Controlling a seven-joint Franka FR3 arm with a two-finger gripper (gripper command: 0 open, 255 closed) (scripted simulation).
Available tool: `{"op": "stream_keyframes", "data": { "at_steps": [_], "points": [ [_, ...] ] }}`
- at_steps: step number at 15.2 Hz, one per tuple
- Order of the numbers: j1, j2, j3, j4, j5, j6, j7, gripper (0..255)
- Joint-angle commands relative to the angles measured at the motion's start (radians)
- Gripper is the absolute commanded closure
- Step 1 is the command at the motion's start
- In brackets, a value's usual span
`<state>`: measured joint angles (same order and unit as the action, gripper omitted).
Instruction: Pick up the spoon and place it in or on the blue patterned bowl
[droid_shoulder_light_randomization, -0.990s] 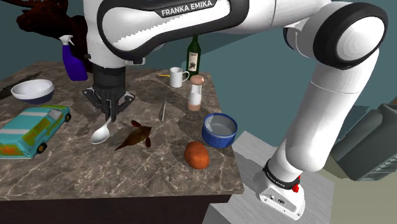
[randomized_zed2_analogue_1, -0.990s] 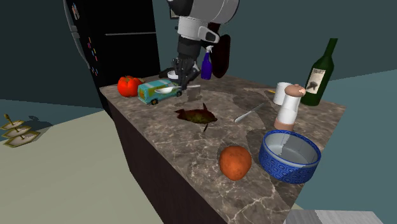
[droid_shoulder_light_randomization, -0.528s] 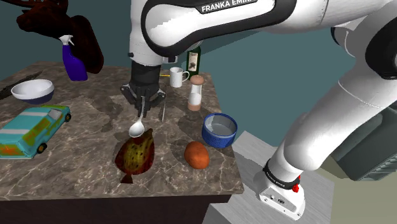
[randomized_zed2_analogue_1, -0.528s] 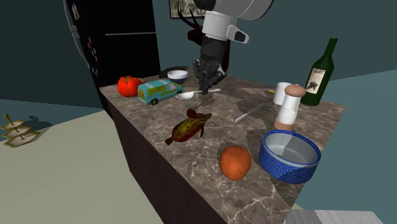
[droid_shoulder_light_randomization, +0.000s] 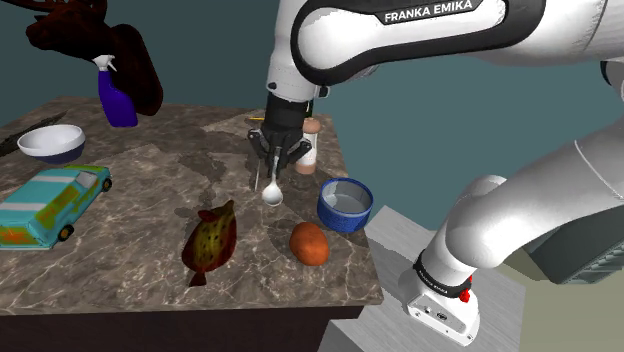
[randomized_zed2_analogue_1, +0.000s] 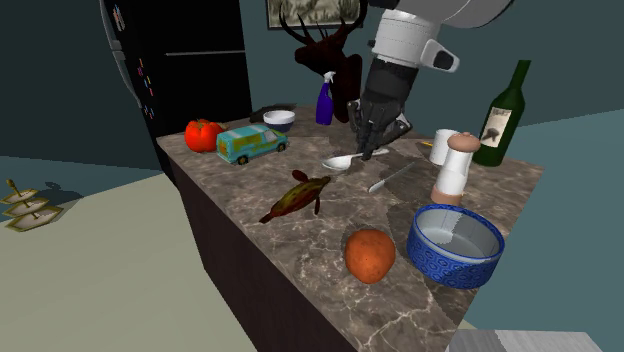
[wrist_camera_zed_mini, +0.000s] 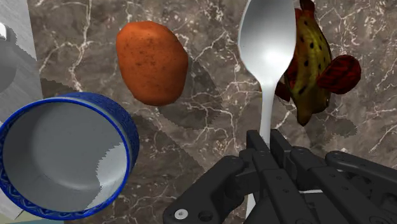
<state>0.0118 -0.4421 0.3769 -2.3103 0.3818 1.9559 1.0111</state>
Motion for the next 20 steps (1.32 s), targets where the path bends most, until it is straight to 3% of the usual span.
{"op": "stream_keyframes", "data": {
  "at_steps": [1,7,14,20],
  "points": [
    [-0.001,-0.073,-0.04,-0.053,0.007,-0.033,-0.042,255],
    [-0.014,-0.27,-0.157,-0.195,-0.017,-0.122,-0.151,255],
    [-0.057,-0.459,-0.294,-0.304,-0.1,-0.237,-0.263,255],
    [-0.054,-0.462,-0.285,-0.385,-0.089,-0.16,-0.279,255]
  ]
}}
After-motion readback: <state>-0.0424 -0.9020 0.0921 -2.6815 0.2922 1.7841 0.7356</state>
